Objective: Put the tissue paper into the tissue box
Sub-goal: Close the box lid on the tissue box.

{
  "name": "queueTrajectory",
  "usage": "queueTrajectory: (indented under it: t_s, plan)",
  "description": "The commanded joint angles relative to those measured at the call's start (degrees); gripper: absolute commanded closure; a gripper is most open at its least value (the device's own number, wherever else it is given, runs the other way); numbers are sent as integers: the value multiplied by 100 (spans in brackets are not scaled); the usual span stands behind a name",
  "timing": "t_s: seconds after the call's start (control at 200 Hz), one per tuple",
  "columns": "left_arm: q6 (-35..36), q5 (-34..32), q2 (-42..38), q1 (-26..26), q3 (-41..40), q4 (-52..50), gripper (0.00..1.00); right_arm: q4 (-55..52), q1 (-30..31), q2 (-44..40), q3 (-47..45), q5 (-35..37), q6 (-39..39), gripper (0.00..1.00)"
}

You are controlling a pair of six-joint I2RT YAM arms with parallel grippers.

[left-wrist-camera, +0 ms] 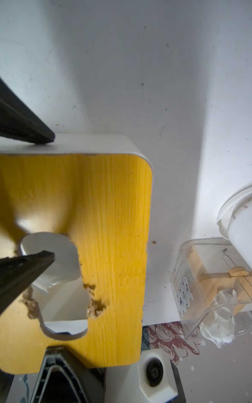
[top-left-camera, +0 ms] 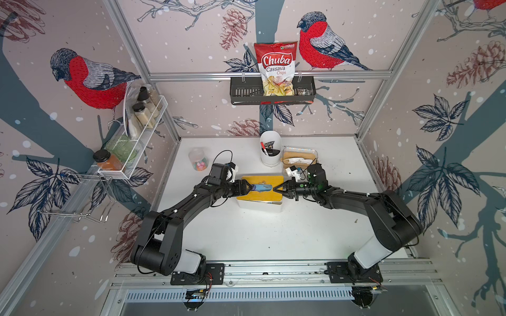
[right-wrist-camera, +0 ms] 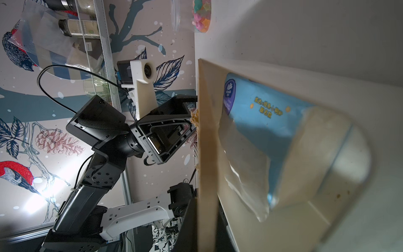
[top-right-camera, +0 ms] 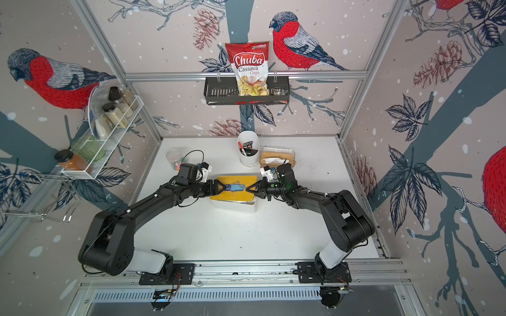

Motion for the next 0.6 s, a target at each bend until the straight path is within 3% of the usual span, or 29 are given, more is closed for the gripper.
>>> queueTrajectory:
  t_s: [0.0, 0.285, 0.595]
  plan:
    - [94, 211, 98, -161, 121, -125, 26, -49, 52, 63, -36, 59, -153, 100]
    - [104, -246, 253, -344, 192, -244, 35, -181, 5, 167, -89, 72, -374, 100]
    - [256, -723, 183, -388, 269, -505, 39, -1004, -176, 92, -17, 231, -1018, 81]
